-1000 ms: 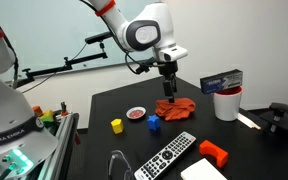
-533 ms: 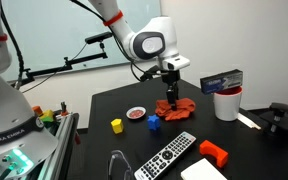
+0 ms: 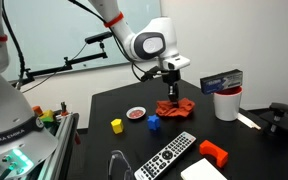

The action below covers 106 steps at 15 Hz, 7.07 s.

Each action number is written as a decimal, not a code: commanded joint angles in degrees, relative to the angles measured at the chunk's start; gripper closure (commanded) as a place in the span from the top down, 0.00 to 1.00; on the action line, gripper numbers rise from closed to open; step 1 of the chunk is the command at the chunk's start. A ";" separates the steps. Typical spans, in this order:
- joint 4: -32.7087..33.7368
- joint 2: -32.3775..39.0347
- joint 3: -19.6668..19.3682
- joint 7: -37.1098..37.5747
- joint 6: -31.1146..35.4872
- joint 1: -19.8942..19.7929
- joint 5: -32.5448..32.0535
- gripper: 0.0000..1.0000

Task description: Move the orange cloth to the left and right

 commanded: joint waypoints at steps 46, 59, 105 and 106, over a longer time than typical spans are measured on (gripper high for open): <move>-3.38 0.93 -8.81 4.85 6.58 11.42 -5.43 0.03; -3.57 0.92 -12.05 4.33 5.04 6.17 -4.45 0.37; -3.45 -23.50 7.07 -26.31 -27.08 -7.96 1.96 1.00; -3.42 -23.42 7.07 -26.22 -27.08 -7.95 1.90 1.00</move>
